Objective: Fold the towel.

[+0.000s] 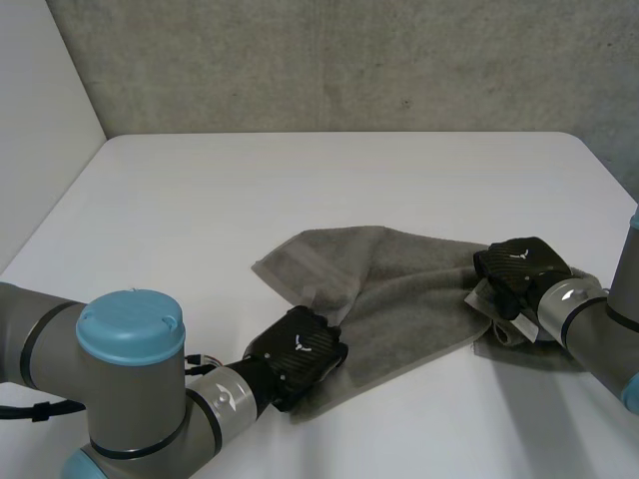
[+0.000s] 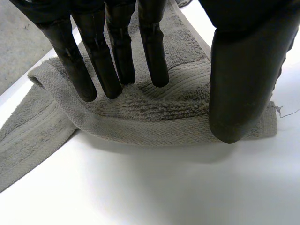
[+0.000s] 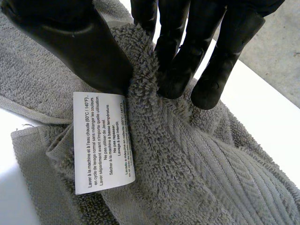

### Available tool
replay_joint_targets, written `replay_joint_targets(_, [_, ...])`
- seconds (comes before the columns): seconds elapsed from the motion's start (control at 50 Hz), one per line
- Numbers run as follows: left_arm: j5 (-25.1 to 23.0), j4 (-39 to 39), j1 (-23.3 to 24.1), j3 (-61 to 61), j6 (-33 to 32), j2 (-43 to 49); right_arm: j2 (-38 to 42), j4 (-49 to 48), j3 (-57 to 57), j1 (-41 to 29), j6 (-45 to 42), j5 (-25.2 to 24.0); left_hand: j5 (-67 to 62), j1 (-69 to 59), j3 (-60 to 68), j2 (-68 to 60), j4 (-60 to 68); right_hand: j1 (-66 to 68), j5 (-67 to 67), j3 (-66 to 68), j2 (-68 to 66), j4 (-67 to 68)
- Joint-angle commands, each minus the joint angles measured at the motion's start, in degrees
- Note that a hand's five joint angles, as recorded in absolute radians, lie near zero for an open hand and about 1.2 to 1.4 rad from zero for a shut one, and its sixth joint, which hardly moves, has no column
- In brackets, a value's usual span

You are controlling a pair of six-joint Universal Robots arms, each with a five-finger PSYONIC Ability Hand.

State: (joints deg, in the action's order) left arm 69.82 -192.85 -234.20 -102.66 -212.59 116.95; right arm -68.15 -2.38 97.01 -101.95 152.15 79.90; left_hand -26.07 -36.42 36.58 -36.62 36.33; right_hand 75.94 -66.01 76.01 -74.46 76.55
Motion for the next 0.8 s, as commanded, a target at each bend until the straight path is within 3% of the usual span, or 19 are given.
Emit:
replay_joint_targets(0.02, [0.0, -0.3, 0.0, 0.1, 0.1, 0.5, 0.5, 0.0, 0.0, 0.0, 0.0, 0.1, -8.3, -7.9, 7.8, -7.7, 8.0, 4.1, -4.0, 4.0, -5.5, 3.4])
replay_joint_targets(0.22, [0.0, -1.1, 0.5, 0.3, 0.2, 0.6, 0.5, 0.0, 0.1, 0.0, -0.9, 0.2, -15.4, -15.0, 14.8, -14.8, 15.1, 4.1, -4.0, 4.0, -5.5, 3.4])
replay_joint_targets(0.34, [-0.3, -1.1, 0.6, 0.7, 0.2, 0.6, 0.5, 0.1, 0.1, 0.0, -0.9, 0.2, -43.9, -43.5, 43.4, -43.3, 43.6, 4.1, -4.0, 4.0, -5.5, 3.4])
replay_joint_targets(0.5, [0.1, -0.6, -1.0, 2.0, 2.5, -4.4, -4.2, 6.2, -1.7, 0.2, -0.9, -0.7, -43.9, -43.6, 43.4, -43.4, 43.7, 4.1, -4.0, 4.0, -5.5, 3.4])
replay_joint_targets(0.54, [-0.1, 0.0, -4.5, 2.1, 7.7, -12.4, -12.7, 15.9, -4.6, 0.6, -1.3, -2.4, -43.9, -43.6, 43.4, -43.4, 43.7, 4.1, -4.0, 4.0, -5.5, 3.4])
replay_joint_targets(0.56, [-0.1, 0.0, -4.5, 2.1, 7.7, -12.4, -12.7, 16.0, -4.6, 0.6, -1.3, -2.4, -43.9, -43.6, 43.4, -43.4, 43.7, 4.1, -4.0, 4.0, -5.5, 3.4])
replay_joint_targets(0.6, [-0.5, -0.1, -8.8, 2.4, 14.9, -19.4, -17.9, 25.2, -8.3, 1.1, -2.0, -5.4, -43.9, -43.6, 43.4, -43.4, 43.7, 4.1, -4.0, 4.0, -5.5, 3.4])
replay_joint_targets(0.64, [-0.7, -0.3, -10.8, 2.8, 18.2, -21.8, -18.2, 28.0, -10.7, 2.2, -2.5, -7.8, -43.9, -43.6, 43.4, -43.4, 43.7, 4.1, -4.0, 4.0, -5.5, 3.4])
replay_joint_targets(0.68, [-0.8, -0.5, -14.2, 4.7, 24.5, -24.1, -18.2, 31.1, -13.9, 5.4, -4.4, -11.7, -43.9, -43.6, 43.4, -43.4, 43.7, 4.1, -4.0, 4.0, -5.5, 3.4])
replay_joint_targets(0.72, [-0.8, 0.1, -15.7, 5.8, 26.7, -24.2, -16.9, 32.7, -15.0, 7.4, -6.6, -13.3, -43.9, -43.6, 43.4, -43.4, 43.7, 4.1, -4.0, 4.0, -5.5, 3.4])
replay_joint_targets(0.8, [-0.7, 1.0, -17.7, 8.3, 29.3, -17.5, -6.2, 37.4, -17.5, 8.7, -15.8, -13.1, -43.9, -43.6, 43.4, -43.4, 43.7, 4.1, -4.0, 4.0, -5.5, 3.4])
